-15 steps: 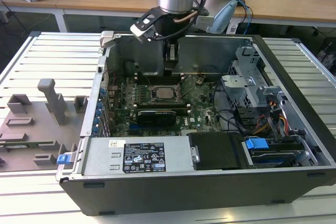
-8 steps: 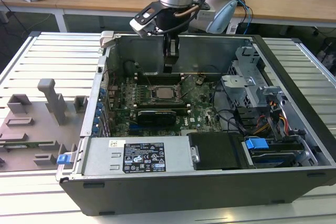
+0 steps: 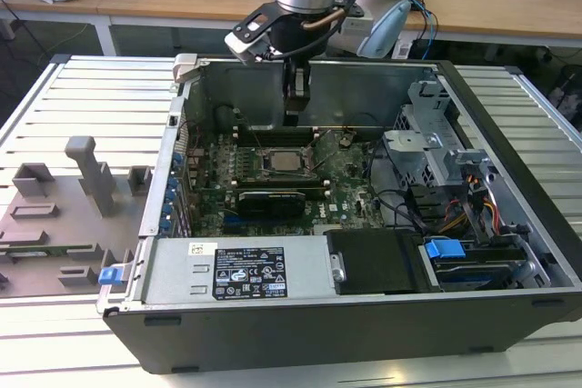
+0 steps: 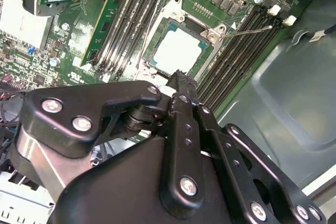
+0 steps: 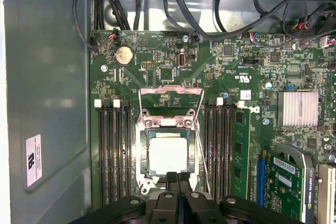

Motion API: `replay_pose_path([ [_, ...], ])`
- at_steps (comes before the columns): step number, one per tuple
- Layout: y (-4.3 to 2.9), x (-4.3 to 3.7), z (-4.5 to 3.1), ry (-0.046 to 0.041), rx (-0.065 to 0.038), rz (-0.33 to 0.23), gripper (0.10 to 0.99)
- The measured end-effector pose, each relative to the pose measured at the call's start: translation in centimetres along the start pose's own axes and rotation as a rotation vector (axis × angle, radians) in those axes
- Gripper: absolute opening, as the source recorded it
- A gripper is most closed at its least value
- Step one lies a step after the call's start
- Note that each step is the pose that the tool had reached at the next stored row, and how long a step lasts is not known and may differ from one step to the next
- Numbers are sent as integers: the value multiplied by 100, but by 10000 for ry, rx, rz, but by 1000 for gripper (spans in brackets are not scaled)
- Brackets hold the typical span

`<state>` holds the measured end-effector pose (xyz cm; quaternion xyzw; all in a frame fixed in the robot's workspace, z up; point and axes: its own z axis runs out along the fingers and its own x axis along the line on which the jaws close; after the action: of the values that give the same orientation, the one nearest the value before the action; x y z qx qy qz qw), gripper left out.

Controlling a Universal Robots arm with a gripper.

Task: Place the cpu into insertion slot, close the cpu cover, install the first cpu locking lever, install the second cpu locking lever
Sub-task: 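Close the cpu cover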

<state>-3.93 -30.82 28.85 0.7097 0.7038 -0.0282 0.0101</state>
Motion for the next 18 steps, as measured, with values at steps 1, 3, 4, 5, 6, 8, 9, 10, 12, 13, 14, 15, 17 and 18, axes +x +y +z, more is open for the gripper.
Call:
replay_pose_path([
  [1, 25, 1, 0, -4, -1, 1, 106],
  [3, 107, 1, -2, -12, -1, 1, 106],
  [4, 127, 1, -3, -12, -2, 1, 106],
  [5, 156, 1, -3, -15, -3, 1, 106],
  [6, 192, 2, -4, -19, -3, 0, 106],
  [8, 271, 3, -6, -30, -2, 0, 106],
  [9, 294, 4, -7, -33, -2, 0, 106],
  [10, 329, 5, -8, -38, -2, 2, 106],
  [12, 438, 6, -11, -49, -2, 2, 106],
  [13, 466, 6, -11, -49, -2, 1, 106],
  [14, 490, 7, -11, -49, -2, 2, 106],
  [15, 537, 7, -13, -49, -2, 2, 106],
  [17, 612, 7, -15, -50, -2, 3, 106],
  [18, 634, 8, -16, -50, -2, 2, 106],
])
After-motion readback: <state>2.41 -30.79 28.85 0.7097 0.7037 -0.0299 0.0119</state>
